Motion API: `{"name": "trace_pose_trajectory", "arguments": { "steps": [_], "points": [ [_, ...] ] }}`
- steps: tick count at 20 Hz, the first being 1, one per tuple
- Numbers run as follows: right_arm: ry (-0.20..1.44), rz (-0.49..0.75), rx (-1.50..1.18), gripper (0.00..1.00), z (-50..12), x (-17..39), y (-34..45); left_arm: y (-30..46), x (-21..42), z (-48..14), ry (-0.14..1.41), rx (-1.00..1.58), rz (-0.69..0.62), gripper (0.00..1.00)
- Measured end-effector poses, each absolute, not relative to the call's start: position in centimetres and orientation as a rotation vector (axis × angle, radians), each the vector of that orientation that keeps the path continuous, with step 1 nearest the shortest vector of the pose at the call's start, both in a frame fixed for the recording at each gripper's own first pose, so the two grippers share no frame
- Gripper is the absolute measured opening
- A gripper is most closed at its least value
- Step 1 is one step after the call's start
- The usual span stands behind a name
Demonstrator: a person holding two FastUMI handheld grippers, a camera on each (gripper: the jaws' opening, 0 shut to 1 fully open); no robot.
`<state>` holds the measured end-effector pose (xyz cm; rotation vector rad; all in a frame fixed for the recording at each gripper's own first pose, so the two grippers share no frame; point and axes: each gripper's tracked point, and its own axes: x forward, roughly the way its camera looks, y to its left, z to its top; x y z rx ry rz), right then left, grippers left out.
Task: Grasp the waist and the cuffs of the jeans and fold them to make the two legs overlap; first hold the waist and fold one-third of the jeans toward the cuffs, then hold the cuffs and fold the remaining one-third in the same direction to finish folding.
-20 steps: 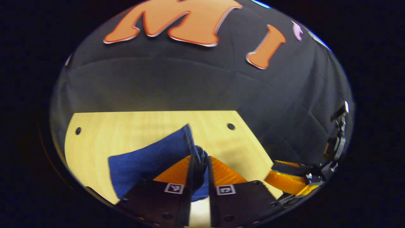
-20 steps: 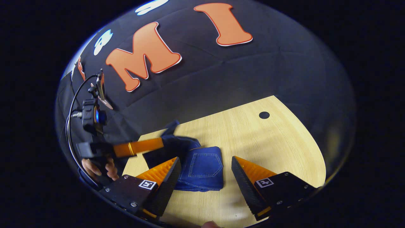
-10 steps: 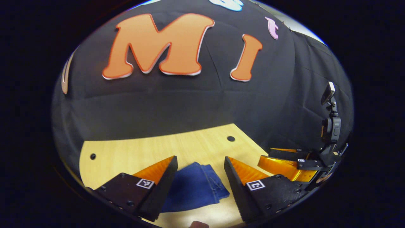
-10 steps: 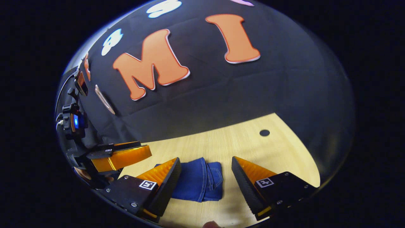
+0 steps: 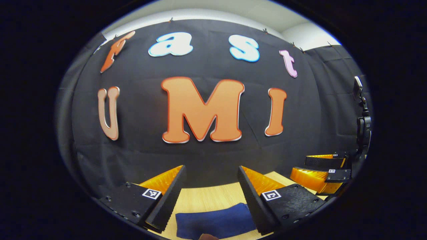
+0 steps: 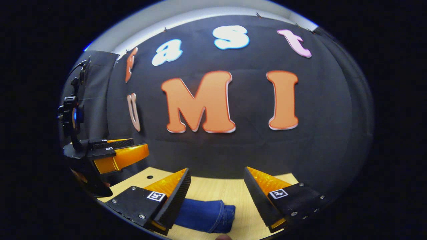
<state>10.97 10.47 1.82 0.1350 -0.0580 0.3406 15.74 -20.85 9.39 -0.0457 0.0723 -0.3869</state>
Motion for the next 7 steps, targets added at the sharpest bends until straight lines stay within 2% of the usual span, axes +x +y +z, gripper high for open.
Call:
{"name": "trace_pose_trajectory", "arguments": {
  "steps": [1,2,3,4,5,7],
  "points": [
    [-0.093,0.343,0.109,0.97,2.5,10.7,11.3,-20.4,14.9,9.5,0.056,-0.052,-0.370,0.94],
    [-0.123,0.343,0.079,0.97,3.2,10.5,12.2,-20.2,14.2,9.5,0.050,-0.053,-0.355,0.89],
    [-0.151,0.345,0.057,0.97,3.7,10.0,12.8,-19.8,13.9,9.8,0.039,-0.054,-0.333,0.93],
    [-0.180,0.345,0.050,0.97,4.2,9.6,13.3,-19.2,13.6,10.0,0.026,-0.054,-0.311,0.89],
    [-0.207,0.360,0.051,0.97,4.7,9.0,14.0,-18.9,13.1,9.8,0.021,-0.047,-0.290,0.94],
    [-0.247,0.403,0.049,0.97,5.1,7.8,15.8,-18.2,12.4,8.8,0.033,-0.024,-0.246,0.90]
  ]
}}
